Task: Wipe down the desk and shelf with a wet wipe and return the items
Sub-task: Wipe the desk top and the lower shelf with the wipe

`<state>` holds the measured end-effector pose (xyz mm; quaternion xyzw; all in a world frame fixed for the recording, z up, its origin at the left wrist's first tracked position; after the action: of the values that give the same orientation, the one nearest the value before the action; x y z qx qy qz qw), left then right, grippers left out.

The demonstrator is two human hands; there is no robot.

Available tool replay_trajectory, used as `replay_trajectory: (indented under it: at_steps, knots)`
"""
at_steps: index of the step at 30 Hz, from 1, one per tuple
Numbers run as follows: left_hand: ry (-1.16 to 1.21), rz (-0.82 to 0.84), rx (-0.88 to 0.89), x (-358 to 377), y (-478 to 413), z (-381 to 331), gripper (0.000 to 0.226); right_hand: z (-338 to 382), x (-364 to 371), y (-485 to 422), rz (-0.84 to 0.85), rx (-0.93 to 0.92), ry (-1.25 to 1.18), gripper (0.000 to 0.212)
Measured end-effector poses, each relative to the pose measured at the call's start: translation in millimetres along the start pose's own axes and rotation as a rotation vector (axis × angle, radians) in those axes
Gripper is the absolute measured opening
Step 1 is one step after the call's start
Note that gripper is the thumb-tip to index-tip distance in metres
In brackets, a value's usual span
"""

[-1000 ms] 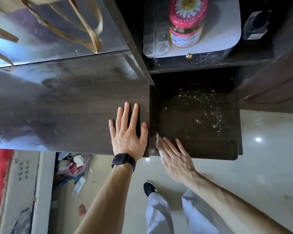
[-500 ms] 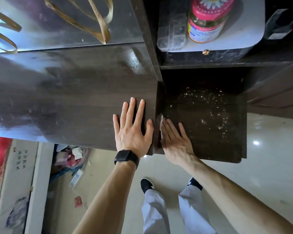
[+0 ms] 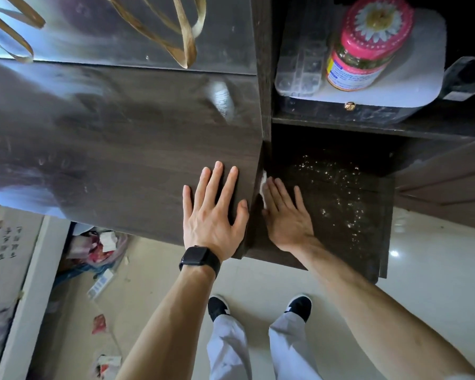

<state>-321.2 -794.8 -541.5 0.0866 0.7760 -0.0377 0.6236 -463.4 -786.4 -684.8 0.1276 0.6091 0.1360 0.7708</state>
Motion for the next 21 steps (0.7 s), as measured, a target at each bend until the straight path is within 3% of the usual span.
replay_trajectory:
  at_steps: [2, 6, 8, 10, 14, 16, 18, 21]
  knots:
    - [-0.006, 0.0, 0.002, 0.7, -1.0, 0.8, 0.06, 2.6, -4.2, -28.3, 0.025, 0.016, 0.024, 0.063]
    - [-0.003, 0.024, -0.006, 2.1, -0.5, 2.8, 0.06, -54.3, -15.8, -28.7, -0.034, 0.347, 0.023, 0.065]
    - [0.004, 0.029, 0.0, 1.2, -1.4, 1.2, 0.06, -74.3, -17.7, -13.3, -0.044, 0.42, 0.004, 0.066]
    - [0.002, 0.033, -0.001, 0.6, -2.1, 1.1, 0.06, -68.4, -17.7, -6.5, -0.08, 0.369, 0.026, 0.066]
    - [0.005, 0.02, 0.002, 0.9, -0.9, 2.2, 0.06, -15.9, -9.5, -21.9, -0.076, 0.023, 0.019, 0.066]
    - [0.0, 0.005, 0.006, 1.0, -1.5, 2.3, 0.06, -5.8, -7.4, -34.2, -0.052, -0.063, 0.035, 0.066]
    - [-0.001, -0.003, 0.006, 1.1, -2.0, 2.3, 0.059, -20.2, -10.5, -41.3, -0.049, -0.023, 0.031, 0.065]
    - [-0.001, -0.018, 0.005, 0.3, 0.4, 2.2, 0.059, -74.2, -19.4, -30.6, -0.101, 0.251, -0.032, 0.066]
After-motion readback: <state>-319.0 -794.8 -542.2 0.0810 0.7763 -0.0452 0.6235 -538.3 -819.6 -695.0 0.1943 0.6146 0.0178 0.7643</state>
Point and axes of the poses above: each hand's wrist, its own y-axis away from the middle knuckle, its own x-axis out of the palm, z = x × y, the point moved 10 cm from there along -y, towards the middle knuckle, and after that the axes turned 8 degrees about x, right-handed, at the moved point
